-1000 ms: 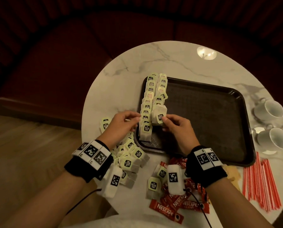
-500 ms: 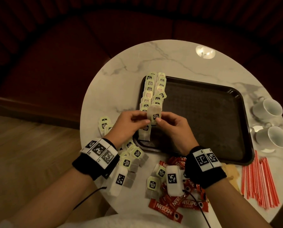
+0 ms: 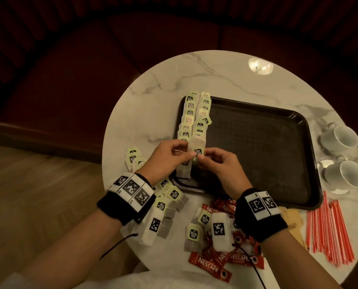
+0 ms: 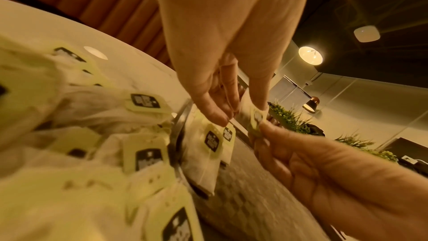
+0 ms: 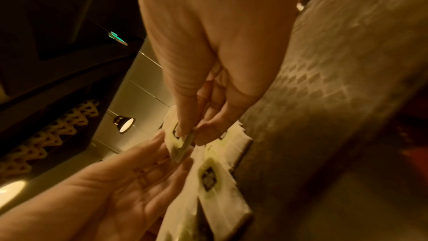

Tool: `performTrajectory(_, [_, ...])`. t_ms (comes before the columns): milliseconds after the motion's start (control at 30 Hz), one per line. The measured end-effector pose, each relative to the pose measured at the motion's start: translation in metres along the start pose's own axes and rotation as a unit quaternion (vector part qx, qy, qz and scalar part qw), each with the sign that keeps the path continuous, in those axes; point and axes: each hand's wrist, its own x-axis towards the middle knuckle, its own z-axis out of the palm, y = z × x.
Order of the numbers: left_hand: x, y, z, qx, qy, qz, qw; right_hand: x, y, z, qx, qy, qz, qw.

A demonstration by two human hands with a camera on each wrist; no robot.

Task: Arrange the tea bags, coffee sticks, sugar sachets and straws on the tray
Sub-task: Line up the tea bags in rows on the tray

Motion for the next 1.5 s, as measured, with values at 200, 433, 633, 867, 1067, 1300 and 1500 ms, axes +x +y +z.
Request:
performTrajectory(200, [-0.002, 0.013, -0.002, -0.092, -0.007, -0.004, 0.996, -0.006, -0.022, 0.002, 0.111, -0.031, -0.001, 0.993])
performTrajectory(433, [-0.005, 0.023, -0.007, -0.197, -0.034, -0.016, 0.980, -0.007, -0.036, -0.002, 0.168, -0.046, -0.003, 0.985])
performTrajectory(633, [-0.008, 0.029, -0.010, -0.268, -0.049, -0.020, 0.962, -0.007, -0.047, -0.005, 0.141, -0.062, -0.007, 0.988])
performTrajectory(867, [-0.008, 0.036, -0.009, -0.297, -0.032, -0.027, 0.954, -0.009, -0.051, -0.002, 0.121, -0.057, -0.035, 0.990])
performTrajectory(1067, [-0.009, 0.041, -0.005, -0.245, -0.008, -0.014, 0.969, -0.009, -0.051, 0.001, 0.119, -0.036, -0.030, 0.992])
performTrajectory(1300, [-0.009, 0.043, -0.003, -0.244, 0.013, -0.005, 0.970, -0.011, -0.052, 0.002, 0.100, -0.056, -0.047, 0.992])
performTrajectory(1500, [-0.008, 0.044, -0.006, -0.299, 0.005, -0.028, 0.954, -0.011, -0.050, 0.001, 0.114, -0.066, -0.055, 0.990])
